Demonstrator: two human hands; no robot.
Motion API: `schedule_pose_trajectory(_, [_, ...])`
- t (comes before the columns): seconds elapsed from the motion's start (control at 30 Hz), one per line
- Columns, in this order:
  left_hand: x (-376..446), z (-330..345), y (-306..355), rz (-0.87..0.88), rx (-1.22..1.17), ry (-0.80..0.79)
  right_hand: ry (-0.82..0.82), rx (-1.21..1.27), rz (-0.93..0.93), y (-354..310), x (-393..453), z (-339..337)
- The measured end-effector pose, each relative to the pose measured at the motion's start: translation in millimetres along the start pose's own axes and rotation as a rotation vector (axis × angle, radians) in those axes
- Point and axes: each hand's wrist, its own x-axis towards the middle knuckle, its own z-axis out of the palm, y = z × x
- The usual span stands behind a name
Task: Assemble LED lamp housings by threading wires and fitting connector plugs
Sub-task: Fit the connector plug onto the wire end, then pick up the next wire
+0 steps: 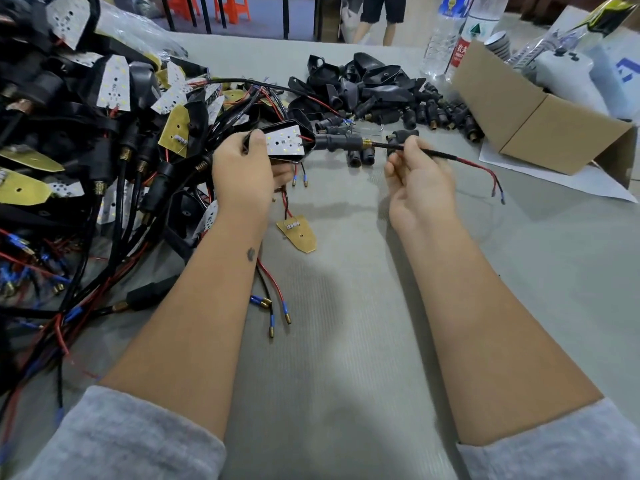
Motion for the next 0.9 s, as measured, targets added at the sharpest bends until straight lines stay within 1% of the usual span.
schedule_pose_trajectory(0.1, [0.0,-0.9,0.6,-0.003,-0.023,0.019,-0.026,0.002,-0.017,-0.3,-1.2,1.0])
schedule_pose_trajectory(0.2, [2.8,-3.3,0.3,-0.01,-0.048,0.083,-0.039,0.071,0.025,-2.6,-0.9,0.3])
schedule_pose_trajectory(0.3, [5.9,-5.8,0.2,-0.018,-0.078,0.157,0.019,0.189,0.054,-6.8,0.6,-1.4])
schedule_pose_trajectory(0.4, [7.3,-6.3,0.0,-0.032,-0.086,0.183,0.109,0.229,-0.01,-9.6,3.8,-5.7])
schedule_pose_trajectory(0.53, [7.4,-5.8,0.1,-0.04,-0.086,0.202,0.154,0.209,-0.047,-12.1,7.8,-10.5])
schedule_pose_trajectory(0.7, [7.6,-6.2,0.4,-0.047,-0.093,0.205,0.091,0.114,-0.085,-10.7,6.5,-7.4])
schedule_pose_trajectory(0.9, [4.5,-6.1,2.3,-0.048,-0.106,0.197,0.147,0.086,-0.115,-8.4,4.8,-7.8])
